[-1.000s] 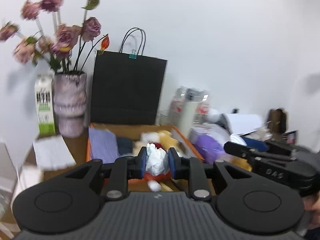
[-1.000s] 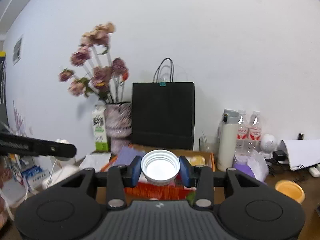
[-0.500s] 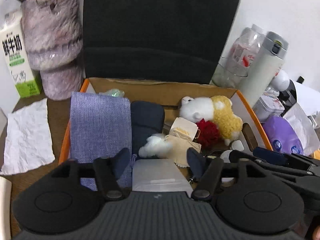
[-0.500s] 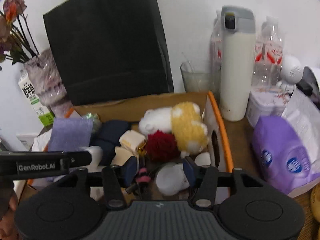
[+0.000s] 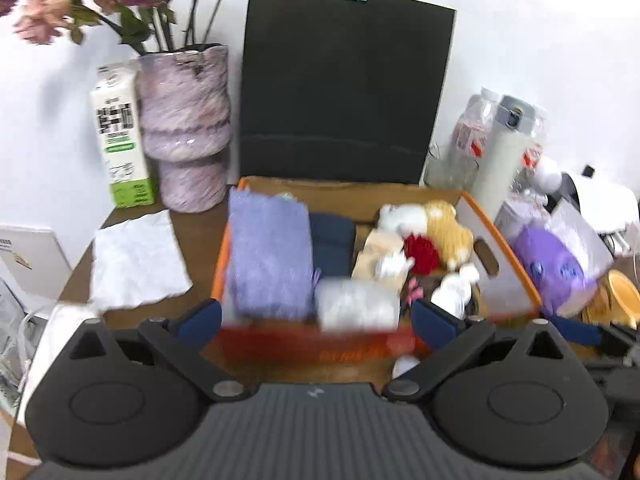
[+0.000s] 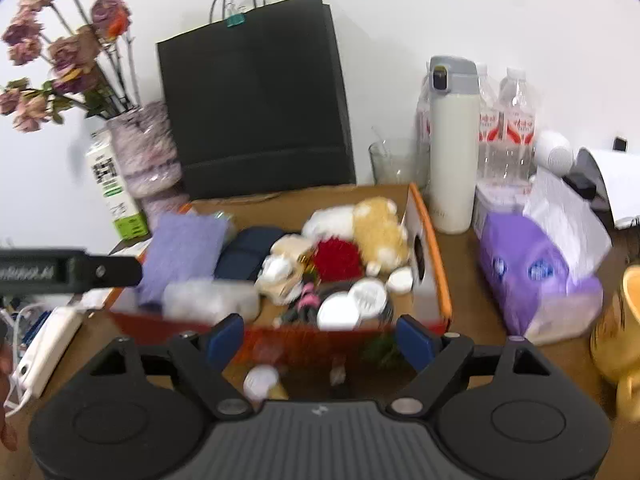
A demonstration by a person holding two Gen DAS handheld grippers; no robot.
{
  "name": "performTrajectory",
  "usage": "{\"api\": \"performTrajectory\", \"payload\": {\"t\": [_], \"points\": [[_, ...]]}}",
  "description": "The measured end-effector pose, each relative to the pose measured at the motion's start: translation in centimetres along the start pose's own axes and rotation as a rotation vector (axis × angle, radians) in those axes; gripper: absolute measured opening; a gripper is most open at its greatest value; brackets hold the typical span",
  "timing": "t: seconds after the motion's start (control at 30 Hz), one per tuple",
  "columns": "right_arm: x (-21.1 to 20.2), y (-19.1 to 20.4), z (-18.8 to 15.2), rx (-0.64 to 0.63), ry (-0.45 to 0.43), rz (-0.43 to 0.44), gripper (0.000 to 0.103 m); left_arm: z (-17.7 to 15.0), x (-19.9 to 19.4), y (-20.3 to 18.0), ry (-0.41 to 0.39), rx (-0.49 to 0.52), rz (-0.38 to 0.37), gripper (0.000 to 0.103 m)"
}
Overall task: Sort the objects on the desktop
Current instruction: 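Withdraw both grippers from the box back over the table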
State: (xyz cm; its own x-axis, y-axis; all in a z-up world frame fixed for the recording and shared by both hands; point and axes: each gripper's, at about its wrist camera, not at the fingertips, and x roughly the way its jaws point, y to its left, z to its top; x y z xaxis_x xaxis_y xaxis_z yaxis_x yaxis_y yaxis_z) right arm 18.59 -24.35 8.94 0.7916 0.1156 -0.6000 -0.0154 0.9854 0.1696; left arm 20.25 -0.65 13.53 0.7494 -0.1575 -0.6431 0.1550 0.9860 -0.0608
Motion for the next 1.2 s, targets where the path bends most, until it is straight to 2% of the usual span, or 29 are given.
{"api": "performTrajectory", "payload": {"t": [0.1, 0.23, 0.37, 0.53, 0.87, 1.07, 1.2], "points": [[-1.5, 0.3, -1.6, 0.019, -0.01, 0.03, 0.082, -2.3, -2.3, 0.4, -0.029, -0.001, -0.003, 0.103], [-3.1, 1.2, -2.6, 0.003, -0.026, 0.059, 0.083, -4.6, -3.6, 1.5, -0.023, -0.05, -0.012, 0.103], [-3.8, 1.9, -3.0, -0.011, -0.036, 0.073, 0.083, -5.6, -4.0, 2.2, -0.001, -0.07, 0.01, 0.103], [-3.8, 2.0, -3.5, 0.005, -0.032, 0.086, 0.083, -6.2, -4.6, 2.1, -0.005, -0.049, 0.006, 0.103], [-4.3, 1.1, -3.7, 0.035, -0.042, 0.065, 0.083, -6.5, -5.3, 1.0, -0.029, -0.02, -0.007, 0.103], [-6.2, 0.7, -3.9, 0.019, -0.078, 0.02, 0.084, -7.7, -7.5, 1.4, -0.068, -0.006, -0.004, 0.103], [-7.3, 0.6, -5.4, 0.001, -0.075, -0.003, 0.084, -9.2, -9.2, 2.2, -0.082, -0.041, -0.02, 0.103]]}}
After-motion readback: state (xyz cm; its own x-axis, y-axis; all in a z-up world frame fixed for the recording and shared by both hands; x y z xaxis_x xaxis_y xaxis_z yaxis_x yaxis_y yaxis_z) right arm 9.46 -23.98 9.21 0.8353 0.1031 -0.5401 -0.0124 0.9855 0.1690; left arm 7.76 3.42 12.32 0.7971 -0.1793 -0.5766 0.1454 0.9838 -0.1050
